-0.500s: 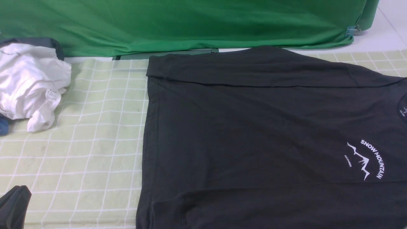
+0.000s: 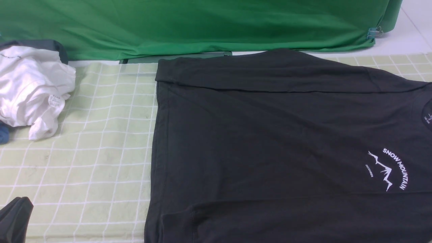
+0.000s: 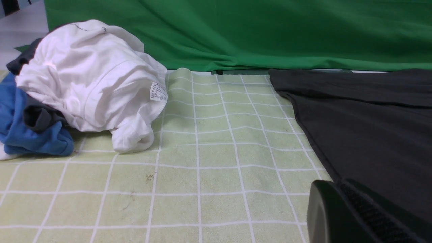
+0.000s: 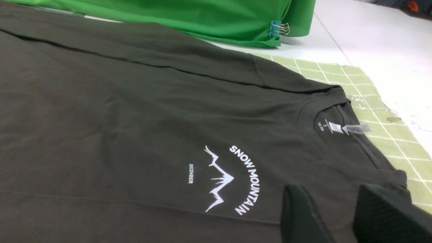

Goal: Fold a long-sleeved shirt over a green coffee tablecloth.
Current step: 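Grasp the left edge of the dark T-shirt lying flat on the table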

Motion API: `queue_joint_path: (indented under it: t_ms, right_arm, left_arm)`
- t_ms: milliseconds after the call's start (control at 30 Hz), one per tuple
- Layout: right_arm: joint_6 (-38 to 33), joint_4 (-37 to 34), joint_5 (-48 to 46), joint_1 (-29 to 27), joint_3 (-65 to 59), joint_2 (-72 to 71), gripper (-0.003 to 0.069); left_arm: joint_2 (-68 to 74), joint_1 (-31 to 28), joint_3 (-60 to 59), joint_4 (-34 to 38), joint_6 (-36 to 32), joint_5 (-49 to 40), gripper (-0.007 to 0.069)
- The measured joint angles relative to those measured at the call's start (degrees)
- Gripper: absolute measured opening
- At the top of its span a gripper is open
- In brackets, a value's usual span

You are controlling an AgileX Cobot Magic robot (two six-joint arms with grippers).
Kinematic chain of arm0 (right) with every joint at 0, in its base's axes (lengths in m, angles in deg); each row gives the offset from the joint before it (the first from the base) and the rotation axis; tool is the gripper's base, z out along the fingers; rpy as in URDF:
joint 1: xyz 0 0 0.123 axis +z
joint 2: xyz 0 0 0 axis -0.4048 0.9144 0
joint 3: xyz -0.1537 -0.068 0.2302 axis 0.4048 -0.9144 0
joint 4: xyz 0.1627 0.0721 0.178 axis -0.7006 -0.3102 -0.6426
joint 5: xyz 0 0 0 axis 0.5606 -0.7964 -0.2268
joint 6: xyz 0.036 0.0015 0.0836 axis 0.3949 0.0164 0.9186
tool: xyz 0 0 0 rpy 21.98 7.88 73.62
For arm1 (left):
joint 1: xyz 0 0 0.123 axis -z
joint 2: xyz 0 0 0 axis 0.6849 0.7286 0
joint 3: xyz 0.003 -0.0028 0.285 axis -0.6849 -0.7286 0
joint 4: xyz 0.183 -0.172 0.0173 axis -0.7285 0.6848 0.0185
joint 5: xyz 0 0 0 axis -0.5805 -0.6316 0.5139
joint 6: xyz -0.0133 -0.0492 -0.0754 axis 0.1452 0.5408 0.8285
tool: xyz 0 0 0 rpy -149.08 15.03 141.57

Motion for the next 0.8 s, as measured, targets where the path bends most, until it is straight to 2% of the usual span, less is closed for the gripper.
queue_joint_path:
  t_ms: [700,800]
  right_arm:
    - [0.1,-0.1,1.9,0.0,0.0,0.0,0.0244]
    - [7.4,-4.6,7.2,0.0,0.0,0.0,0.0244]
  left_arm:
    - [0.0,0.0,0.0,0.0,0.0,0.0,0.0017]
    - [0.0,0.0,0.0,3.1,0.4,0.3,0.0017]
